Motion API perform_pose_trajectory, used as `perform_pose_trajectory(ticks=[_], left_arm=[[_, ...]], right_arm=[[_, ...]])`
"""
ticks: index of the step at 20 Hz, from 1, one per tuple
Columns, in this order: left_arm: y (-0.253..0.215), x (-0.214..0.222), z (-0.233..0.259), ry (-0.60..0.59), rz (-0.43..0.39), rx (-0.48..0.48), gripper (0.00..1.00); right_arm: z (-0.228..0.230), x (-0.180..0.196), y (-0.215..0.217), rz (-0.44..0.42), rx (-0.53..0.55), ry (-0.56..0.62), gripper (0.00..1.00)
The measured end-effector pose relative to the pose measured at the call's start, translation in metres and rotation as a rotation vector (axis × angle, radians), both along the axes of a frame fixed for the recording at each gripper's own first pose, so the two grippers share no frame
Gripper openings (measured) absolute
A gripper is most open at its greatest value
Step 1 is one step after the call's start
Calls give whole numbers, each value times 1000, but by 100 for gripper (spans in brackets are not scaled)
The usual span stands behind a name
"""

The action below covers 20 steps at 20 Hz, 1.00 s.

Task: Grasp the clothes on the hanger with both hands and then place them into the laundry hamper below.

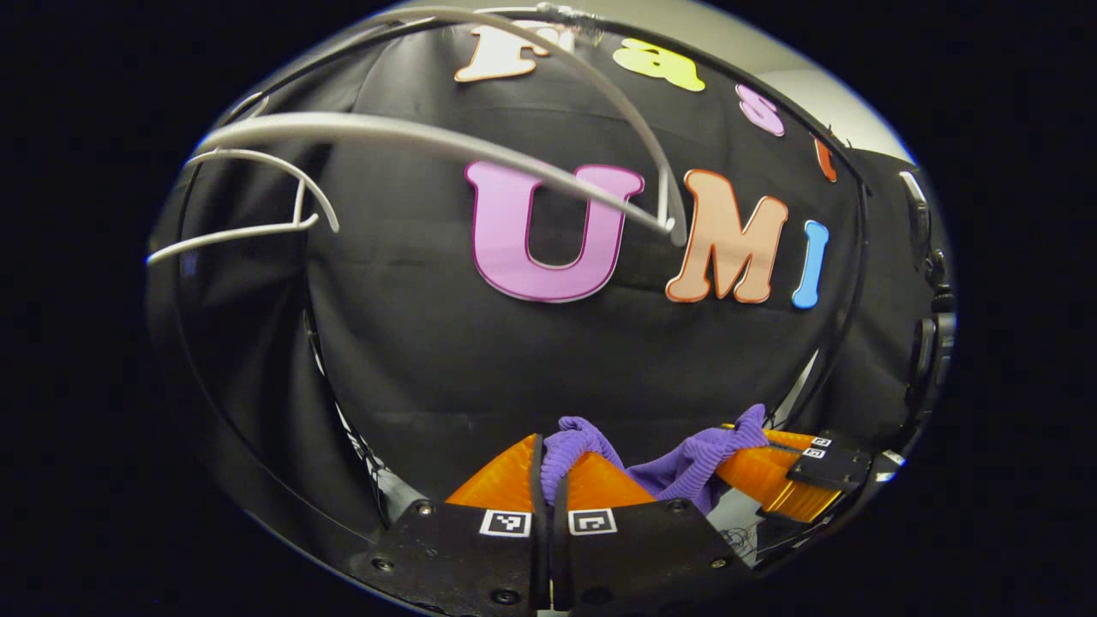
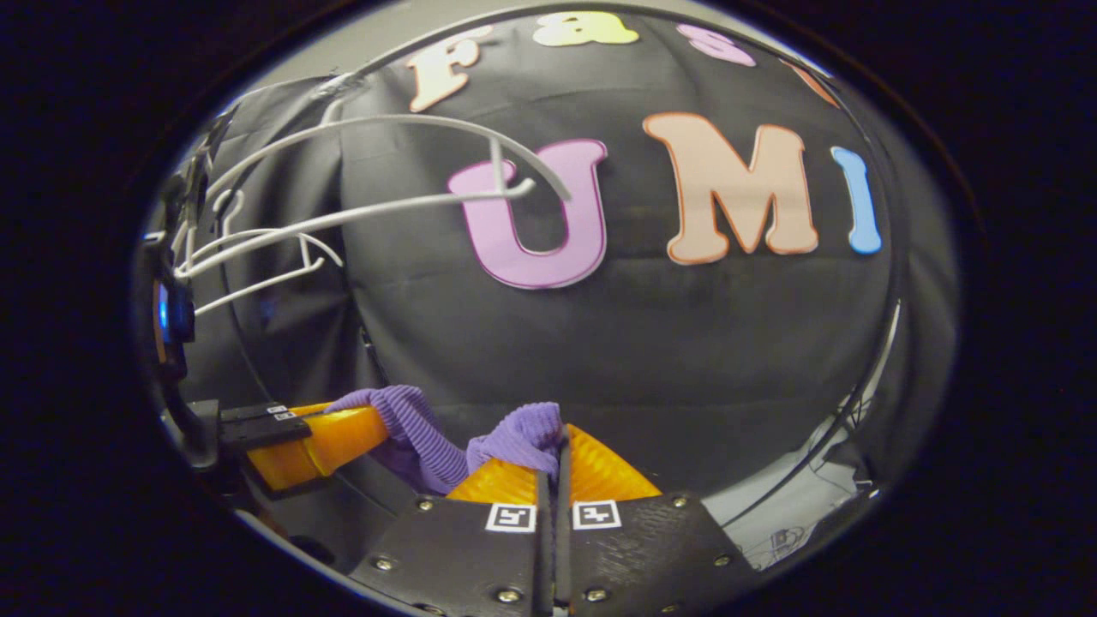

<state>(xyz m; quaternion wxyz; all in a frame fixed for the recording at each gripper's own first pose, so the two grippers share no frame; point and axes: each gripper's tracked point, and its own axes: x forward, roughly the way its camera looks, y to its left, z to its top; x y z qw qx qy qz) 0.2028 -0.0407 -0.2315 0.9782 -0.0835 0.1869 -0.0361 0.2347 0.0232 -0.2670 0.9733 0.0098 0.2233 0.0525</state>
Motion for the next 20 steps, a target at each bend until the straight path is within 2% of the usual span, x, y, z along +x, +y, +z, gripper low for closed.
perform_pose_trajectory(ticks=[6, 9, 13, 20], left_arm=[[-15, 15, -78, 136, -36, 36, 2], [-16, 15, -133, 254, -33, 109, 2], [-19, 6, -193, 396, -47, 93, 2], [-17, -3, -278, 539, -133, 132, 2]], right_arm=[[-75, 0, -24, -43, -63, 132, 2], [-124, -5, -30, -59, -71, 233, 2], [-177, -11, -41, -89, -87, 342, 2], [-251, -30, -56, -190, -79, 472, 2]])
